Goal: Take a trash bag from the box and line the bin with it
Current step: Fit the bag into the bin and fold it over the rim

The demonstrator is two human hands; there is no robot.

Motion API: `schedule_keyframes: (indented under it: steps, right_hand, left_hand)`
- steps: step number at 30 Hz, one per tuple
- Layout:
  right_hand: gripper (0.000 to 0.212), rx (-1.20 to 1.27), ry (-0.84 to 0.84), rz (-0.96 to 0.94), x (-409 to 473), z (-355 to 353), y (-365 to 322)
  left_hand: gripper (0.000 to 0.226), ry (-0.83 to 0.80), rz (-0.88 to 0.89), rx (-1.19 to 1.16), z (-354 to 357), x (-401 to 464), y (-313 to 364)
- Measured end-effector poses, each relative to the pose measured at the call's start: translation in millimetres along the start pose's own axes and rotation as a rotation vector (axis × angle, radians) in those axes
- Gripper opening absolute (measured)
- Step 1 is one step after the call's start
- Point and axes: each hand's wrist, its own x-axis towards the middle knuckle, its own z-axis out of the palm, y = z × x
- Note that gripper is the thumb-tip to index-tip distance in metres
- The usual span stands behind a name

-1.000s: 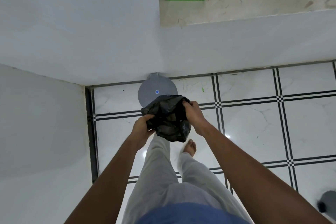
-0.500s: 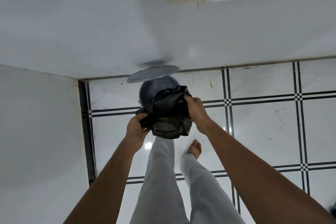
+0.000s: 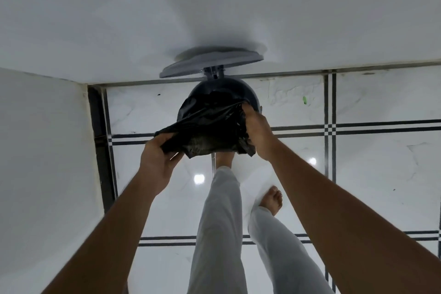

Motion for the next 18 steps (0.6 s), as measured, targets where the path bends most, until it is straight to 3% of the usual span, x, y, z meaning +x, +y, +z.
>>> schedule_keyframes:
  steps: [5, 9, 11, 15, 18]
  right_hand:
    - [0.062, 0.021, 0.044, -0.049, 50.3, 14.5, 13.9]
    - [0.046, -0.014, 0.117, -0.111, 90.6, 17.8, 18.4]
    - [0.052, -0.081, 0.172, -0.166, 107.8, 17.0, 21.5]
    - [0.035, -0.328, 0.319, -0.344, 130.8, 9.5, 25.1]
    - [0.039, -0.232, 0.327, -0.345, 144.3, -4.5, 15.9]
  left_hand:
    - [0.034, -0.008, -0.040, 0.030, 6.5, 64.7, -11.9]
    - [0.034, -0.023, -0.049, 0.098, 25.7, 122.1, -21.7]
    - [0.032, -0.022, -0.057, 0.197, 40.8, 144.2, -27.0]
    - [0.010, -0.038, 0.003, 0.475, 66.8, 175.9, -33.6]
    - [0.019, -0.061, 0.114, 0.626, 64.7, 181.8, -23.3]
